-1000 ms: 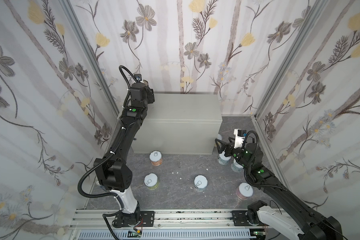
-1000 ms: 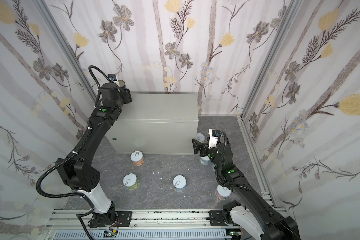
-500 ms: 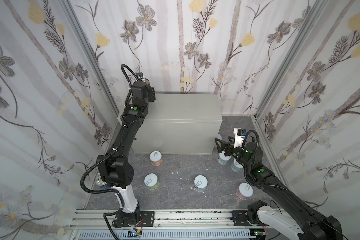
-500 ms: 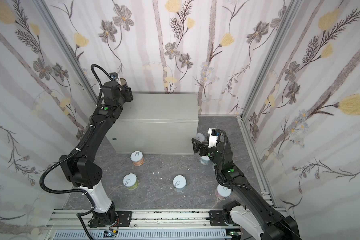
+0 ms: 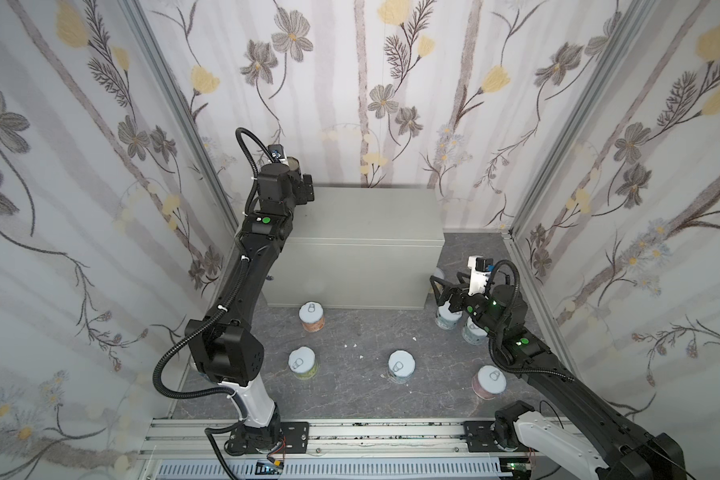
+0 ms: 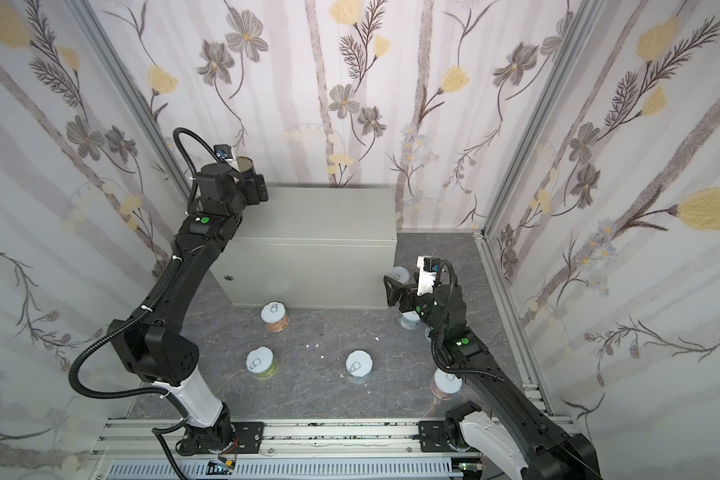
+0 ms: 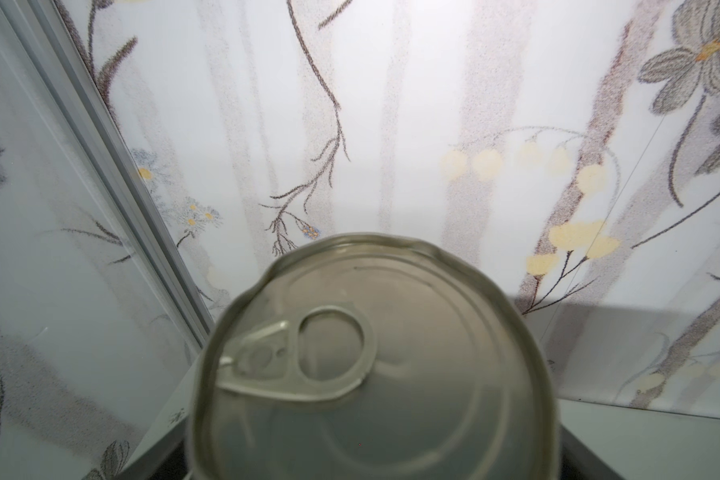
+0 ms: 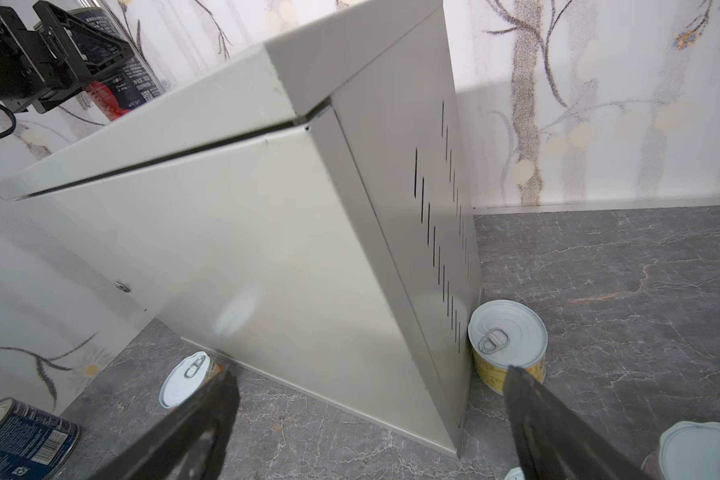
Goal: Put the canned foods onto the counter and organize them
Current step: 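Open the left gripper and draw it back from the can, then lower the left gripper onto the silver-lidded can near the robot and close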
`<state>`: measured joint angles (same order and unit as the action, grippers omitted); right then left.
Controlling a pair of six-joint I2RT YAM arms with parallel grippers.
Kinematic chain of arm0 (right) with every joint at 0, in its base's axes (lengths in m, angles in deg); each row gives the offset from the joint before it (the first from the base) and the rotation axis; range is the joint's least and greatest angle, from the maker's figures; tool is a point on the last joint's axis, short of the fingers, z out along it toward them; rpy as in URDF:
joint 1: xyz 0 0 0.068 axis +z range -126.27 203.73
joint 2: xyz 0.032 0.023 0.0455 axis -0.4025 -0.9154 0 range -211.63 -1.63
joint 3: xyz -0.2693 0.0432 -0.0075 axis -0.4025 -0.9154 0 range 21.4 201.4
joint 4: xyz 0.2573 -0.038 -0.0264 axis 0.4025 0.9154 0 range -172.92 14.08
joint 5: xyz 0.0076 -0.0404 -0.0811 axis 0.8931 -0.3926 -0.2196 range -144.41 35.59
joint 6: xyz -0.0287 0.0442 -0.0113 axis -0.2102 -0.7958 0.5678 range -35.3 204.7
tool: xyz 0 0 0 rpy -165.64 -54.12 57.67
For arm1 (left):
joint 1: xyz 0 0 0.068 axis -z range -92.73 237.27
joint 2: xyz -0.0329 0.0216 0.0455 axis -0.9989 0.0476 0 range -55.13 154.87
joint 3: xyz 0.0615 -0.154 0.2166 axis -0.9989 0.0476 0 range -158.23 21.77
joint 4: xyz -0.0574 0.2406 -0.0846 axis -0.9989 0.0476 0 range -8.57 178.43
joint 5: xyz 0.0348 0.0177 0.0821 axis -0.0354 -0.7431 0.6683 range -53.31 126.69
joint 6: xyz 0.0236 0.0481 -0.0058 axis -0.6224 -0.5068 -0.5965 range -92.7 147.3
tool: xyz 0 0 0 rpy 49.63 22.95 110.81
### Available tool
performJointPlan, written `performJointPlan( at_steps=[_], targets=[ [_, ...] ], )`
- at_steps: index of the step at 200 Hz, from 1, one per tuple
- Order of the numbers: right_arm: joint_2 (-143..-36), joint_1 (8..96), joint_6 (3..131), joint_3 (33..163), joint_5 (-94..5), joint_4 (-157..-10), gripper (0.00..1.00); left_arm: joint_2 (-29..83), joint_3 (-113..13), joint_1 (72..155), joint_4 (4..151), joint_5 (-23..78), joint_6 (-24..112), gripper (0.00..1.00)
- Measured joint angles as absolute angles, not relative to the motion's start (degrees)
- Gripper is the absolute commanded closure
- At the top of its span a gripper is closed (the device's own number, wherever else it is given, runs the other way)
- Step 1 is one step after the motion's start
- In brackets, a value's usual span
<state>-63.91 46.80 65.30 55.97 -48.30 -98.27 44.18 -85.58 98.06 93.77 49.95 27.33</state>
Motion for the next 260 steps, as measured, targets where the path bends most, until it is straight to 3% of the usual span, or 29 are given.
performJointPlan(
  at_steps=[69, 205, 260],
  targets=[
    [-60.4, 46.8, 65.3, 56.2, -49.0, -96.1, 0.00, 29.2, -77.4, 98.6, 93.6, 49.6, 30.9, 0.00],
    [-49.6, 53.8, 63.0, 54.3, -55.0, -85.0, 0.00, -4.8, -42.2, 98.8, 100.1, 59.7, 40.9, 0.00],
    [-50.8, 58.8, 62.6, 54.8, -57.8, -83.1, 0.00, -10.7, -28.2, 98.3, 103.1, 64.4, 47.8, 0.00]
  ],
)
